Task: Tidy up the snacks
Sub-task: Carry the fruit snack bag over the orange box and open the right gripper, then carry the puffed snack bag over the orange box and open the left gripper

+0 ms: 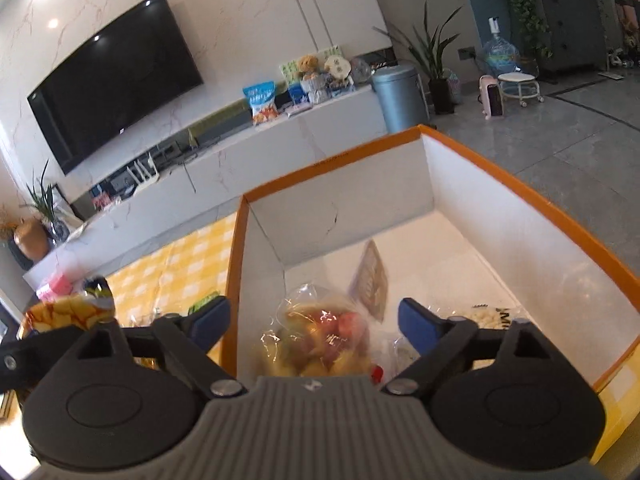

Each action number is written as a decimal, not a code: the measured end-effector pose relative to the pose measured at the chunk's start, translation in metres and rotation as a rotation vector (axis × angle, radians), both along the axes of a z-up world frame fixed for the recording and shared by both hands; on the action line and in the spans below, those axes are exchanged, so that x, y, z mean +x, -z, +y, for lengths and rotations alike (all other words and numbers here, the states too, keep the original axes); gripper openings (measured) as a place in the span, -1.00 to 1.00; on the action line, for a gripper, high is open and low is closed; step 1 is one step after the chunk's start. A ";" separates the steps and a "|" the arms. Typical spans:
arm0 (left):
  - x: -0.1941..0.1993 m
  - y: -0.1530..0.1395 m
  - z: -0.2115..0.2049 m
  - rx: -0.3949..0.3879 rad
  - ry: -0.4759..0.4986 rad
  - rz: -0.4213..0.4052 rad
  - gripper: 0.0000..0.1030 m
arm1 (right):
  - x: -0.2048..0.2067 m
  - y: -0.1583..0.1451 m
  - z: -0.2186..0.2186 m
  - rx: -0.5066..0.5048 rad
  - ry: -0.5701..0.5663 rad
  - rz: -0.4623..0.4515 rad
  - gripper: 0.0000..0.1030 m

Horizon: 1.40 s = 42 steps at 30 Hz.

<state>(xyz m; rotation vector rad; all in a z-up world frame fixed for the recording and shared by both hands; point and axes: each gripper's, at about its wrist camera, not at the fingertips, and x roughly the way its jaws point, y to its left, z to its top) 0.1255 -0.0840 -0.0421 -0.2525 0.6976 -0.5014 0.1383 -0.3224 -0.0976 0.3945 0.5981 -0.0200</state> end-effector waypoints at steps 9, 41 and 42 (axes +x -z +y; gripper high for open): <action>0.007 -0.006 -0.033 0.039 0.013 0.008 0.26 | -0.041 -0.018 -0.017 -0.022 0.263 -0.218 0.93; 0.037 0.037 -0.131 0.226 0.046 0.061 0.75 | -0.070 -0.008 -0.089 0.281 0.494 -0.234 0.93; 0.036 0.036 -0.129 0.226 0.040 0.058 0.75 | -0.070 -0.008 -0.089 0.280 0.494 -0.235 0.93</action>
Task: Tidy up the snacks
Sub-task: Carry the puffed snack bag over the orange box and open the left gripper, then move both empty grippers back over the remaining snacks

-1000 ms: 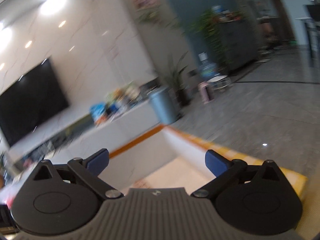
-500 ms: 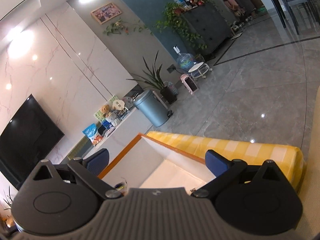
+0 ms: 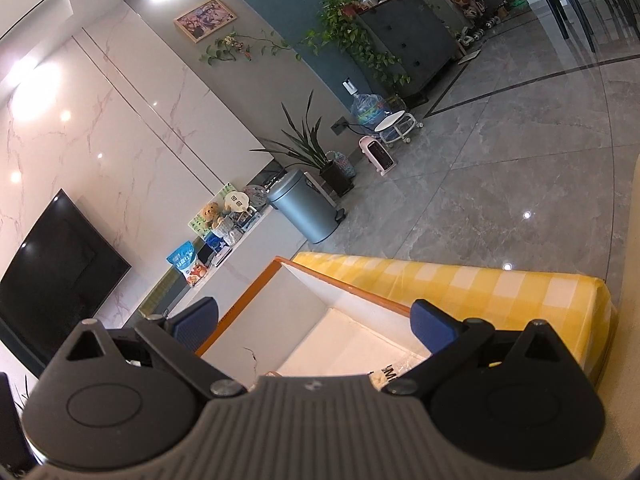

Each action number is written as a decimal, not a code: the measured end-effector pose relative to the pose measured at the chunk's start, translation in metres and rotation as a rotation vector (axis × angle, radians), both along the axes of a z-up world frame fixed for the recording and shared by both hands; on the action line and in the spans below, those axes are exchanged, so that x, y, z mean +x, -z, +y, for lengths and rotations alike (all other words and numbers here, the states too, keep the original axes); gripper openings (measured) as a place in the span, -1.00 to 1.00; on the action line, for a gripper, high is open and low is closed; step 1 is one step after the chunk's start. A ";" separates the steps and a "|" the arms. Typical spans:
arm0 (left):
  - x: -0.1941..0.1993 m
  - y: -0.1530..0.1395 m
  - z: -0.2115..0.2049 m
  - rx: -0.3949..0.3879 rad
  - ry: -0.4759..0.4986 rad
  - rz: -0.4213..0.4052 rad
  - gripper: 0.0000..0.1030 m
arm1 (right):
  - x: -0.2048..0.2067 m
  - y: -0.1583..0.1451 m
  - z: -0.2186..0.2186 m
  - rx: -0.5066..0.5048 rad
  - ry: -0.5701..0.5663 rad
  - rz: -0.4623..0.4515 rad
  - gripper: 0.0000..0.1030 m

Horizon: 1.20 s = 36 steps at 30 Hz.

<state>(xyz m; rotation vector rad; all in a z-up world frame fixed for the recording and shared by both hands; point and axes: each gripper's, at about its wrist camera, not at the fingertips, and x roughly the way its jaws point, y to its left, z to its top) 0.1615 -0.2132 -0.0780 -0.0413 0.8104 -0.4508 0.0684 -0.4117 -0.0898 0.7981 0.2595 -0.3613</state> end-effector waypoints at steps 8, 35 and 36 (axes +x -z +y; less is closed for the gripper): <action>-0.003 -0.016 0.019 -0.011 -0.007 -0.027 0.75 | 0.000 -0.002 -0.002 -0.008 -0.006 0.004 0.93; -0.034 -0.068 0.199 0.011 -0.382 -0.165 0.75 | 0.023 -0.036 0.109 -0.295 -0.383 -0.125 0.94; -0.035 -0.066 0.209 0.011 -0.401 -0.164 0.75 | 0.026 -0.036 0.117 -0.300 -0.401 -0.117 0.94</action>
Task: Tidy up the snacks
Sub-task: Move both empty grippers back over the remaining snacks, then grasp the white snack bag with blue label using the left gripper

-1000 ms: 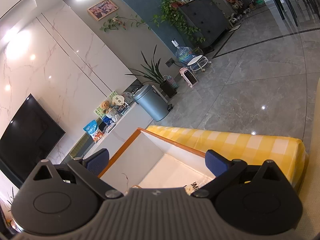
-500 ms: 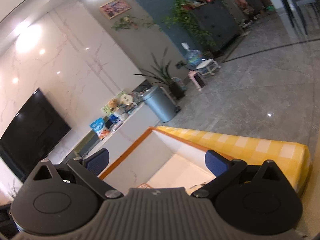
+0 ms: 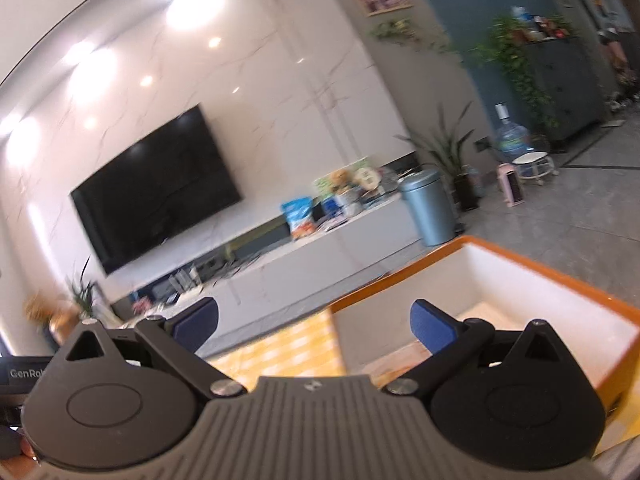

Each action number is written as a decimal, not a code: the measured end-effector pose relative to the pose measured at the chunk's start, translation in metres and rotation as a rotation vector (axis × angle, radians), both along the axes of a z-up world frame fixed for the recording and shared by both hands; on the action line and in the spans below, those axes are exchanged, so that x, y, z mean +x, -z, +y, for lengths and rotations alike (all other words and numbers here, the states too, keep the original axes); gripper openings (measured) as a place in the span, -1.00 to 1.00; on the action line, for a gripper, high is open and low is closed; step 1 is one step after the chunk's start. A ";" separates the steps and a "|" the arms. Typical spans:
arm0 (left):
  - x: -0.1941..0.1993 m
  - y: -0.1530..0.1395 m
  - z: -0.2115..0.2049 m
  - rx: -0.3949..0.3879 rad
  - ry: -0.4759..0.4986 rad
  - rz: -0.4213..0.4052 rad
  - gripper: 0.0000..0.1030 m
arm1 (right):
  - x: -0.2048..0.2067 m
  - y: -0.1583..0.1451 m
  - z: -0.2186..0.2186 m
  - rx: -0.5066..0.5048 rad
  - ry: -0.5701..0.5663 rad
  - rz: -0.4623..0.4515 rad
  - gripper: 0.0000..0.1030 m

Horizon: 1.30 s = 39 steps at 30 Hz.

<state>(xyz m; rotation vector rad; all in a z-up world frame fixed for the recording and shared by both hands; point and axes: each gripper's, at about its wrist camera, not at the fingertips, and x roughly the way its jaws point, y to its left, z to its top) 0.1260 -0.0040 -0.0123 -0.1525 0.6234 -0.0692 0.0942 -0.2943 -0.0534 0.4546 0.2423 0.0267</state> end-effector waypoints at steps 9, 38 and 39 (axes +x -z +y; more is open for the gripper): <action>0.004 0.031 0.076 -0.088 -0.093 0.015 0.75 | 0.018 0.016 0.056 -0.088 -0.100 0.109 0.94; 0.068 0.131 0.024 0.120 0.061 0.129 0.65 | 0.054 0.093 0.110 -0.177 -0.173 0.339 0.93; 0.067 0.131 0.026 0.105 0.046 0.128 0.60 | 0.053 0.094 0.111 -0.184 -0.171 0.336 0.93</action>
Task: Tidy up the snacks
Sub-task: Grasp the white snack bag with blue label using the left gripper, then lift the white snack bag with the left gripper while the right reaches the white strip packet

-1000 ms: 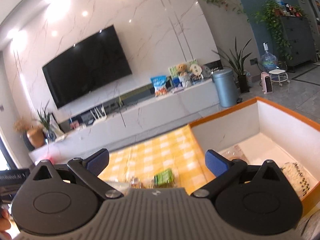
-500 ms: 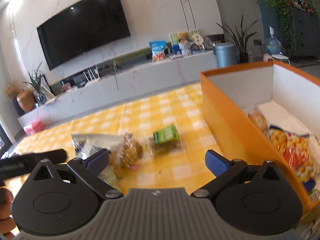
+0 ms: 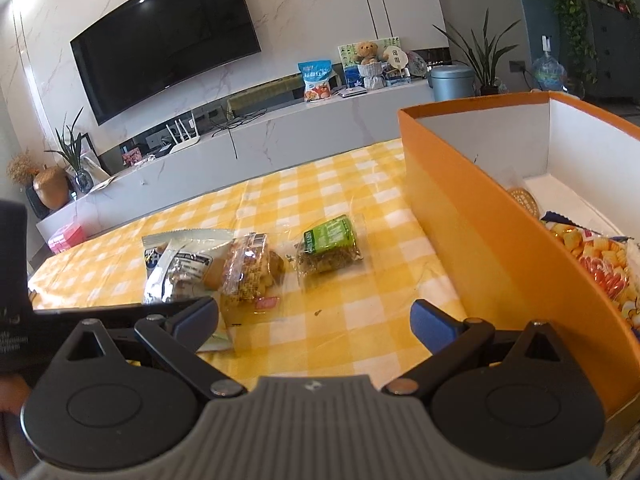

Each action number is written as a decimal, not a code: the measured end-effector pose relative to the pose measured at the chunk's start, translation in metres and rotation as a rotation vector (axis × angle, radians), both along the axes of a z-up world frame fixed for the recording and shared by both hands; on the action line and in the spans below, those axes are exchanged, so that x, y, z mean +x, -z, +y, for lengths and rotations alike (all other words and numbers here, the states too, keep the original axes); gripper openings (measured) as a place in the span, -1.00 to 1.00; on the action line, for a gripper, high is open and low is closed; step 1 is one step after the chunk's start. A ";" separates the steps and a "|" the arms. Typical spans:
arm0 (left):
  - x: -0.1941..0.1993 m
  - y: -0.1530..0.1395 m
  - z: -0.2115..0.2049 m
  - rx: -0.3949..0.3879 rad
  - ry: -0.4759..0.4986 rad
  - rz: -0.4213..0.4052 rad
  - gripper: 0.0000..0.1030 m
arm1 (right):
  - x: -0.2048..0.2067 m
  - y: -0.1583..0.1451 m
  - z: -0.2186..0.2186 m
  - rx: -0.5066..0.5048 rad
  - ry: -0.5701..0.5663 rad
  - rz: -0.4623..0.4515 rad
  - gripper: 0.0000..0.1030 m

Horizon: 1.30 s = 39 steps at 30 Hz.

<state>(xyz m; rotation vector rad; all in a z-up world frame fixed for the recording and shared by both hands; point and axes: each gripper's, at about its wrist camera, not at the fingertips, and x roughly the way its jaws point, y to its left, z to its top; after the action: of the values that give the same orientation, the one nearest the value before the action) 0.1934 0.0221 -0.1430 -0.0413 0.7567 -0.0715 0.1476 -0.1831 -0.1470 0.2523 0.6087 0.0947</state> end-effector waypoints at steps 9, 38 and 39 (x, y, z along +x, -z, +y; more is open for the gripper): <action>-0.014 -0.018 0.010 -0.045 -0.041 0.014 0.19 | -0.003 -0.001 0.000 0.006 -0.006 -0.011 0.93; -0.100 -0.076 0.170 -0.170 -0.369 -0.071 0.17 | 0.035 0.001 0.130 0.195 0.028 0.211 0.93; -0.100 -0.073 0.173 -0.180 -0.372 -0.067 0.17 | 0.034 0.001 0.130 0.167 0.059 0.196 0.93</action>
<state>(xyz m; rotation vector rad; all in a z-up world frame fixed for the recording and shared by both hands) 0.0933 0.1953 -0.0702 -0.3482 0.6639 0.2130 0.1816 -0.0532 -0.1480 0.4449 0.7888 0.0643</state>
